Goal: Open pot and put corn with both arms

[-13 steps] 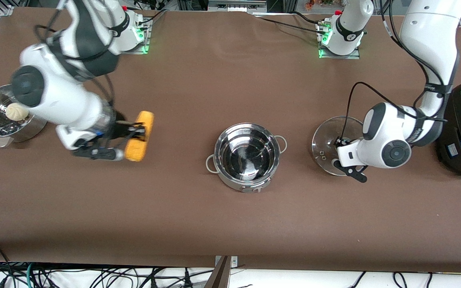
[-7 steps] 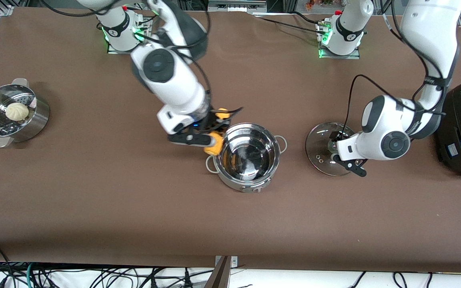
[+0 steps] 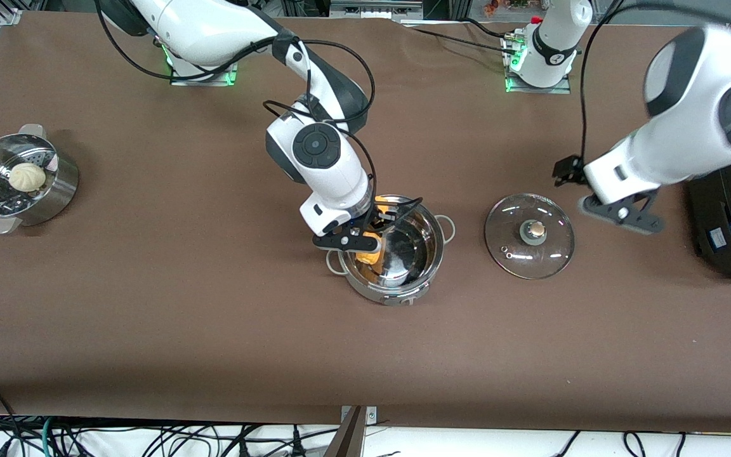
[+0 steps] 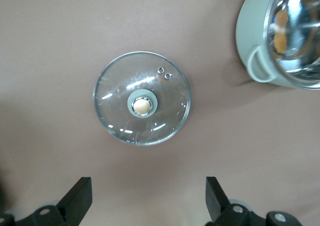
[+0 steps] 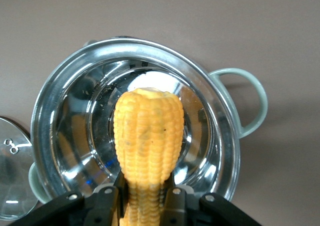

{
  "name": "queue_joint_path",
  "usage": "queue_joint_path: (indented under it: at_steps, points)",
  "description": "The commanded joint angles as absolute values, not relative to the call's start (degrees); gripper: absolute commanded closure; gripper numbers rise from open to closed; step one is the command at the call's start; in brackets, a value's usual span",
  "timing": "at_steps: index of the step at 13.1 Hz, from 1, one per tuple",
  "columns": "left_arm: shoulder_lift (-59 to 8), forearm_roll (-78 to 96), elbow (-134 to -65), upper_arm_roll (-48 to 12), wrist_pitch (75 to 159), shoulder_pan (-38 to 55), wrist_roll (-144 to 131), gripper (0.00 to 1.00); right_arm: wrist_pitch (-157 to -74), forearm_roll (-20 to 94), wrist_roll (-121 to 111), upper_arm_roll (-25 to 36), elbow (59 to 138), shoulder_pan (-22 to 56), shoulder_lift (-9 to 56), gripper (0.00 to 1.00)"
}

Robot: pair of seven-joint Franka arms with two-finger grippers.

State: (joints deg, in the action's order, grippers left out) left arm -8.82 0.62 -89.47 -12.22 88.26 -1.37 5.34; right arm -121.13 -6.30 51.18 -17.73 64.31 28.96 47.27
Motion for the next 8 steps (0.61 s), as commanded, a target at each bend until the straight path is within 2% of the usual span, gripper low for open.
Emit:
queue_joint_path:
  at_steps: [1, 2, 3, 4, 5, 7, 8]
  points:
    - [-10.37, 1.15, -81.4, -11.87, 82.62, -2.37, 4.74, 0.0, -121.55, -7.47, 51.42, -17.93, 61.7, 29.97, 49.3, 1.0]
    - [-10.63, 1.14, -80.34, -11.6, 82.36, -2.11, 4.83, 0.0, -122.34, -7.47, 51.42, -17.93, 61.79, 30.41, 49.57, 1.0]
    - [-9.33, 1.23, -80.94, -8.38, 83.31, -0.54, 4.75, 0.0, -122.69, -7.56, 51.5, -17.84, 61.79, 30.93, 50.09, 1.0]
    - [-7.14, 1.32, -81.82, -5.39, 85.15, 2.26, 4.57, 0.0, -123.13, -7.65, 51.68, -17.67, 61.79, 31.37, 50.62, 0.93]
    - [-5.21, 1.75, -84.7, -3.8, 87.6, 2.89, 4.57, 0.0, -123.48, -7.65, 51.85, -16.88, 61.79, 32.16, 50.89, 0.7]
    - [0.24, 1.23, -91.72, -2.38, 89.99, 4.56, -1.88, 0.0, -123.49, -8.26, 51.68, -14.78, 61.96, 34.0, 50.89, 0.0]
    - [1.57, 1.06, -93.67, -1.42, 90.44, 5.7, -7.07, 0.0, -123.49, -9.31, 51.51, -14.5, 61.96, 34.45, 50.89, 0.0]
